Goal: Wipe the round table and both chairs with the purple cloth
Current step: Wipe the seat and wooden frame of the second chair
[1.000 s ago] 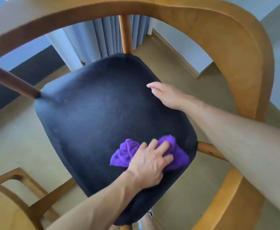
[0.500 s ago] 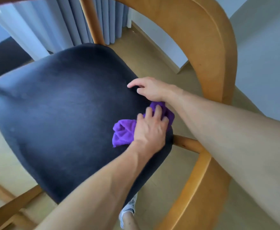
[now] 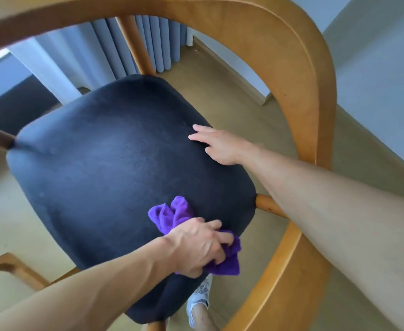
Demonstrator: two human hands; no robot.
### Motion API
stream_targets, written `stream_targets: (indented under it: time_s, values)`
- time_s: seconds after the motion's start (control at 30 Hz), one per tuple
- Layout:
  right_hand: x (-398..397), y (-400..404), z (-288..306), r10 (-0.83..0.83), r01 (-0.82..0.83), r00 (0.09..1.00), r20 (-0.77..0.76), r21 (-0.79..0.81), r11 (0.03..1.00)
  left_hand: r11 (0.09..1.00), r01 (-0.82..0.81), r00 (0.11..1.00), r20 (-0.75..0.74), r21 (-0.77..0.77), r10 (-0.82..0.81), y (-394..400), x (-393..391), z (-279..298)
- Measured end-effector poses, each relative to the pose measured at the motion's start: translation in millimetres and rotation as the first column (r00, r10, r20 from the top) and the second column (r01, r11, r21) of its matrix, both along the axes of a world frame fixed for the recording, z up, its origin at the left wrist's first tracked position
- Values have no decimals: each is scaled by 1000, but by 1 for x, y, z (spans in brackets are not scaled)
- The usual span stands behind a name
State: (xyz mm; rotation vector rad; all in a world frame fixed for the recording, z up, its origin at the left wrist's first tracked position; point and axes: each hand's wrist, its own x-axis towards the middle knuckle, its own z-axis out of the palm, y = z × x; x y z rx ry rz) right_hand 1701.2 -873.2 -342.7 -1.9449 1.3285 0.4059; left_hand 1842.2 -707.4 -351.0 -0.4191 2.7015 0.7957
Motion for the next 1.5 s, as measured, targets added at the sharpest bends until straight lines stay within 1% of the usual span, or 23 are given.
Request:
stream_targets:
  time_s: [0.1,0.2,0.27,0.3,0.37,0.43,0.5,0.57,0.63,0.7,0.77,0.87,0.97,1.07,1.13,1.17,1.27,1.3,1.33,1.37,1.4,1.43,1.5]
  values:
    - [2,11,-5,17,-19,998,-55,-46,999,997,33,999,-6,70,-32,17,41,-2]
    - [9,25,-8,-11,-1,989,-149,-81,997,995,-12,1000,15,96,10,19,74,0]
    - [17,34,-10,-58,37,979,-194,-111,993,986,-131,991,24,101,129,8,82,4]
    - [22,38,-10,-82,57,976,-202,-127,990,973,-209,978,-9,95,210,-1,80,6]
    - [31,43,-10,-124,94,975,-183,-166,982,932,-358,927,-100,49,361,-21,67,9]
    - [37,46,-8,-173,139,974,-149,-218,966,872,-489,865,-141,-17,482,-33,43,8]
    - [38,50,-7,-222,179,965,-138,-270,946,832,-551,834,-86,-70,545,-27,16,5]
    - [39,55,-7,-239,198,961,-136,-264,944,826,-548,836,-39,-135,548,0,-3,-2]
    - [40,61,-11,-241,203,960,-143,-235,950,868,-479,878,-85,-134,471,35,0,-7]
    - [41,63,-13,-238,201,959,-152,-227,953,963,-247,966,-108,-103,236,67,19,-9]
    - [41,61,-14,-238,201,961,-142,-234,951,994,-94,993,-82,-59,89,87,47,-8]
    - [38,59,-15,-241,199,959,-151,-249,948,997,-69,996,-64,18,70,90,88,-5]
    - [33,60,-16,-246,205,956,-159,-236,950,997,-75,996,-39,8,75,78,125,-2]
    - [38,62,-17,-254,207,949,-188,-237,949,975,-221,975,-32,-39,220,52,158,5]
    - [48,64,-17,-268,213,936,-227,-242,947,910,-405,914,-60,-93,401,27,173,5]
    - [55,65,-17,-278,221,929,-244,-237,946,846,-521,853,-78,-109,515,13,176,4]
    - [74,73,-20,-337,279,910,-244,-242,929,570,-814,580,-120,-109,806,-6,152,4]
    - [78,77,-20,-373,318,903,-212,-254,914,503,-860,510,-114,-86,853,-1,135,3]
    - [81,80,-20,-416,366,895,-162,-266,892,466,-883,470,-105,-57,877,13,116,2]
    - [83,81,-20,-458,417,883,-105,-275,866,461,-887,462,-101,-32,881,33,97,1]
    - [84,82,-20,-491,459,869,-55,-277,844,485,-875,483,-101,-10,870,57,80,0]
    - [84,83,-20,-506,480,862,-29,-274,833,535,-845,531,-99,9,841,83,67,-1]
    - [82,86,-21,-468,439,882,-59,-264,859,696,-717,691,-89,43,717,124,59,-2]
